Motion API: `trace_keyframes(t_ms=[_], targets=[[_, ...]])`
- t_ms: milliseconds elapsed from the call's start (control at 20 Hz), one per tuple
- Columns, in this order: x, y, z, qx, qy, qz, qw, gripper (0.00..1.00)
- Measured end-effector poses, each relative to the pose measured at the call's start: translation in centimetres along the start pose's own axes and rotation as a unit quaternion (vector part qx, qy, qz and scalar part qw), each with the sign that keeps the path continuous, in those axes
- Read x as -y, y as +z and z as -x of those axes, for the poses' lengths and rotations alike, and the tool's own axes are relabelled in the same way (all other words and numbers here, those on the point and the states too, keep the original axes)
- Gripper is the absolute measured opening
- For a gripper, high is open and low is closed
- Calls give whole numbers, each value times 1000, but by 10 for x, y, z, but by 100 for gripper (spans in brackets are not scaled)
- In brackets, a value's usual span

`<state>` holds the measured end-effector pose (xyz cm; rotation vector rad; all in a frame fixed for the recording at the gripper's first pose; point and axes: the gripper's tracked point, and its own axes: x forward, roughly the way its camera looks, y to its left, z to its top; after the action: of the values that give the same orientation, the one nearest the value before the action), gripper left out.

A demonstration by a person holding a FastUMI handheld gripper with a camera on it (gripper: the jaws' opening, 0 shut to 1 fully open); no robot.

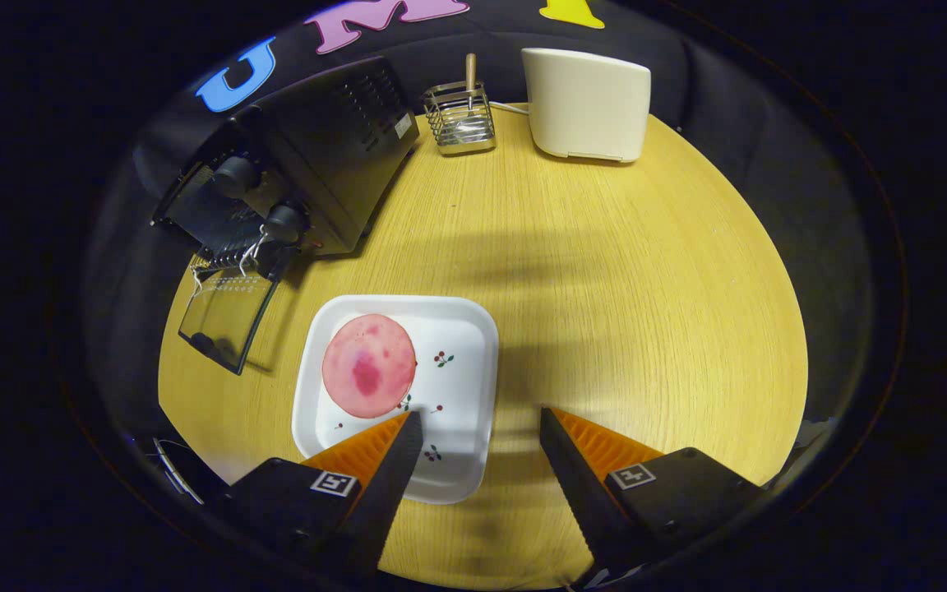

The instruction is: Open the toaster oven, put the food inside, and close the toaster oven door.

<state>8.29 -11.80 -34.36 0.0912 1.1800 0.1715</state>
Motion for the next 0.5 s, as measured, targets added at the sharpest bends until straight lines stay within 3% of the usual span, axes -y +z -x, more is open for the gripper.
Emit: trace_keyframes(t_ms=[50,150,200,350,400,500], targets=[[5,-1,-1,-3,-9,4,1000,92],[13,0,-1,-5,-22,11,1000,74],[14,1,1,-4,-19,10,1000,58],[13,1,5,-5,-20,16,1000,56],[16,1,-6,0,-16,5,1000,35],[17,0,-11,-7,-3,-15,1000,21]])
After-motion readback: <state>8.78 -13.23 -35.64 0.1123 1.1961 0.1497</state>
